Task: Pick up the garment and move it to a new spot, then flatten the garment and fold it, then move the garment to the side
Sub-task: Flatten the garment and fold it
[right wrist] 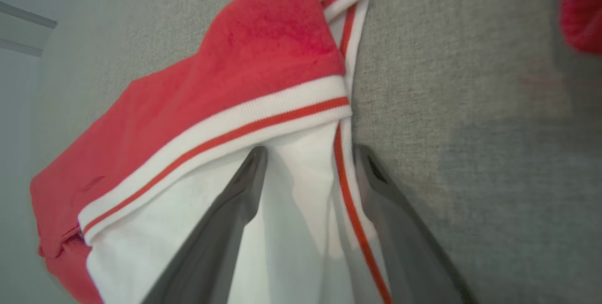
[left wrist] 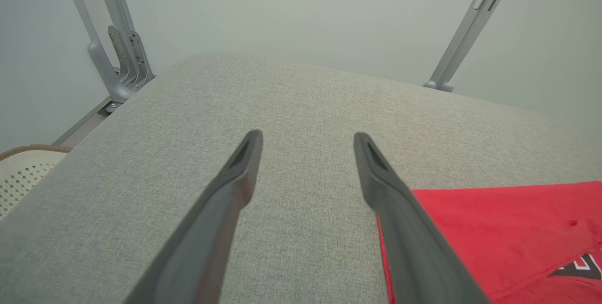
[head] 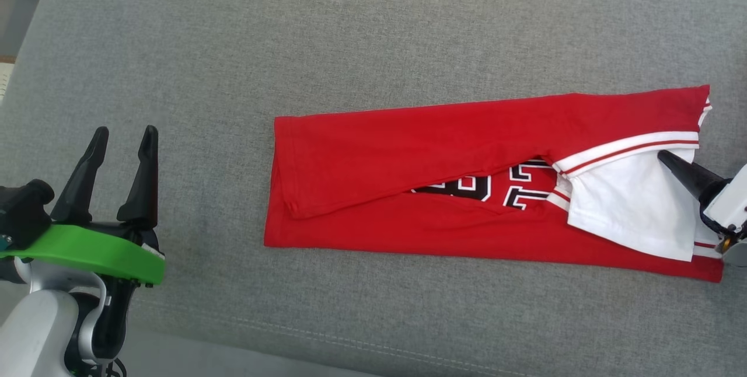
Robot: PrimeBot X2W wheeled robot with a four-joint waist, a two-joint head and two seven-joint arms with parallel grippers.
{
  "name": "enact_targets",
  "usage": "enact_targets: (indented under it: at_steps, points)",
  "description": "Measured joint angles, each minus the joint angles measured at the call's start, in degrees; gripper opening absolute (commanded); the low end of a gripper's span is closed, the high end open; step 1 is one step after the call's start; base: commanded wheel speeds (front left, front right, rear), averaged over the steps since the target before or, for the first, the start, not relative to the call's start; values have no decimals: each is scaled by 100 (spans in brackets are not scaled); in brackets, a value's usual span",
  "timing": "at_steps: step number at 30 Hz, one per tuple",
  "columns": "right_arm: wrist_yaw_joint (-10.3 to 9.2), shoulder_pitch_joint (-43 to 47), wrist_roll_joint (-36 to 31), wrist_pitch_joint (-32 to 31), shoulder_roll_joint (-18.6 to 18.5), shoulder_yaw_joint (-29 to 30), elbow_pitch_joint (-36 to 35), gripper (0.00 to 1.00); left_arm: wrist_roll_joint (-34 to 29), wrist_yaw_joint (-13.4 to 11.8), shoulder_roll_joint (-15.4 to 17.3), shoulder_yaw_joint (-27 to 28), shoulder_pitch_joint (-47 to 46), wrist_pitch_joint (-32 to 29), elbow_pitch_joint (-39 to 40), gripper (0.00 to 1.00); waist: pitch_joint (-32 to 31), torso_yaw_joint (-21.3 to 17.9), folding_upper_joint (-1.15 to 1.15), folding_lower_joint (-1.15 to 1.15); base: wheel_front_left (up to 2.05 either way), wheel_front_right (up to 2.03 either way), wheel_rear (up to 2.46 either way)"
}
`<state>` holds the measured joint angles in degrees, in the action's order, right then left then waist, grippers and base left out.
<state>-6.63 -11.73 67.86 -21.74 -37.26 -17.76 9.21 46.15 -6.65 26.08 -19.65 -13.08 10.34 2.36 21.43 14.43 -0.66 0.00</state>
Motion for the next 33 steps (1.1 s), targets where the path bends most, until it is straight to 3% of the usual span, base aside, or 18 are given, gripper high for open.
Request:
enact_targets:
  at_steps: [6,9,18,21,23,26,29,33]
  points:
    - [205,-85,643,-203,474,159,162,0,0,-2,-99,64,90,64,-36,100,-163,15,0,0,0,0,0]
    - [224,-85,906,-252,458,405,170,0,1,-15,-147,108,184,91,-85,100,-254,-14,0,0,0,0,0]
    - [189,-41,1178,-274,-653,1496,211,0,56,-19,-338,104,364,158,-122,100,-507,-139,0,0,0,0,0]
    - [151,-27,1250,-442,-789,1538,-118,0,56,-19,-371,66,442,158,-137,100,-569,-130,0,0,0,0,0]
    - [231,-69,1283,-646,-786,1347,-533,0,56,-19,-369,82,511,169,-115,100,-583,-117,0,0,0,0,0]
    - [411,-163,1290,-1014,-598,777,-1185,0,55,-19,-376,58,547,180,-110,100,-592,-106,0,0,0,0,0]
    - [570,-287,1530,-1313,-66,231,-1790,0,57,-19,-396,51,553,175,-36,100,-567,-84,0,0,0,0,0]
    - [545,-473,1604,-1377,572,-248,-1922,0,81,-20,-501,-147,552,77,-15,100,-524,-10,0,0,0,0,0]
